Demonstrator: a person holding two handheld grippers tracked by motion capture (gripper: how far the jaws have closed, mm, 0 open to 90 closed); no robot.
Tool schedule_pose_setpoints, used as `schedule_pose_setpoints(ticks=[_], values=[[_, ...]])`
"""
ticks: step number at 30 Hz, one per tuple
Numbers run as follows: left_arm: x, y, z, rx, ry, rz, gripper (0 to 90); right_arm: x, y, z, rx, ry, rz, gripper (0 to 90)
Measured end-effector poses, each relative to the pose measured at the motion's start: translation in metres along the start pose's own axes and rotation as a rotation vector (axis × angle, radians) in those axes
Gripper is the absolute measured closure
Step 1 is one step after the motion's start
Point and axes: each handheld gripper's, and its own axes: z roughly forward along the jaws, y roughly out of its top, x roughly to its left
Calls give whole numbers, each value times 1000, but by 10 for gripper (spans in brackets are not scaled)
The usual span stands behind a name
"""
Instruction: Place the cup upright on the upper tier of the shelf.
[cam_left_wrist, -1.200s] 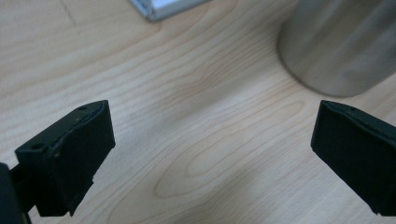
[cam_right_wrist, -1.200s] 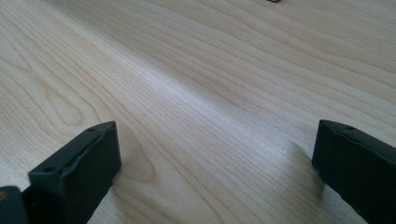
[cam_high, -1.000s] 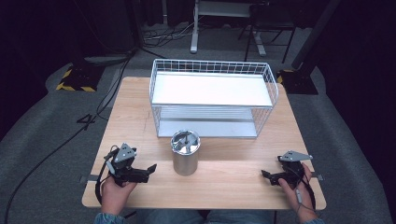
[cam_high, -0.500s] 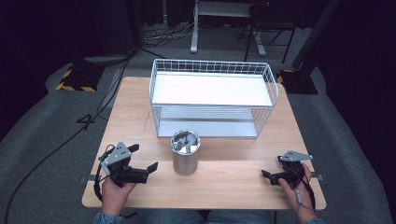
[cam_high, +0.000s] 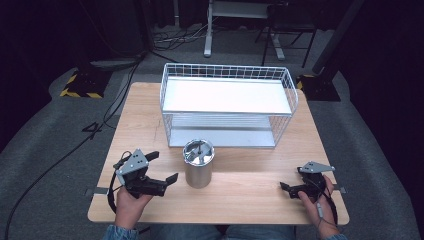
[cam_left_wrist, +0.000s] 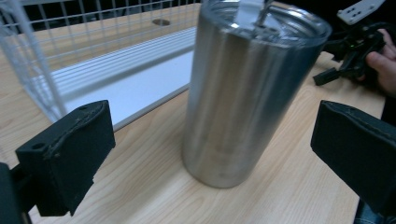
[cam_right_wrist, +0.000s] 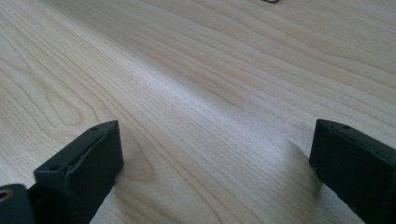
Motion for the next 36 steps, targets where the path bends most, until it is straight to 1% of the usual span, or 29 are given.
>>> schedule_pose_setpoints(ticks=[3, 10, 12, 15, 16, 18, 21, 24, 26, 29, 32, 36], values=[[-2, 3, 5, -8, -20, 13, 2, 0, 0, 0, -1, 2, -1, 35], [-6, 8, 14, -27, -58, 13, 1, 0, 0, 0, -2, 0, -2, 42], [-7, 9, 18, -26, -69, 13, 1, 0, 0, 0, -3, 0, -2, 42], [-8, 10, 22, -24, -76, 16, 1, 0, 0, 0, -3, 0, -2, 42], [-9, 11, 28, -27, -77, 21, 1, 0, 0, 0, -3, 0, -2, 42], [-10, 11, 32, -30, -78, 22, 1, 0, 0, 0, -3, 0, -2, 42], [-11, 12, 39, -21, -75, 29, 1, 0, 0, 0, -3, -1, -2, 42], [-11, 13, 48, -16, -89, 33, 1, 0, 0, 0, -2, -1, -4, 43], [-12, 14, 53, -22, -106, 31, 1, 0, 0, 0, -4, -5, -2, 47], [-11, 14, 59, -29, -111, 31, 1, 0, 0, -1, -5, -7, -2, 51], [-9, 13, 65, -52, -135, 18, 1, 1, 0, -1, -7, -7, -3, 58], [-9, 13, 71, -74, -135, 17, 4, 1, 0, -1, -8, -6, -3, 59]])
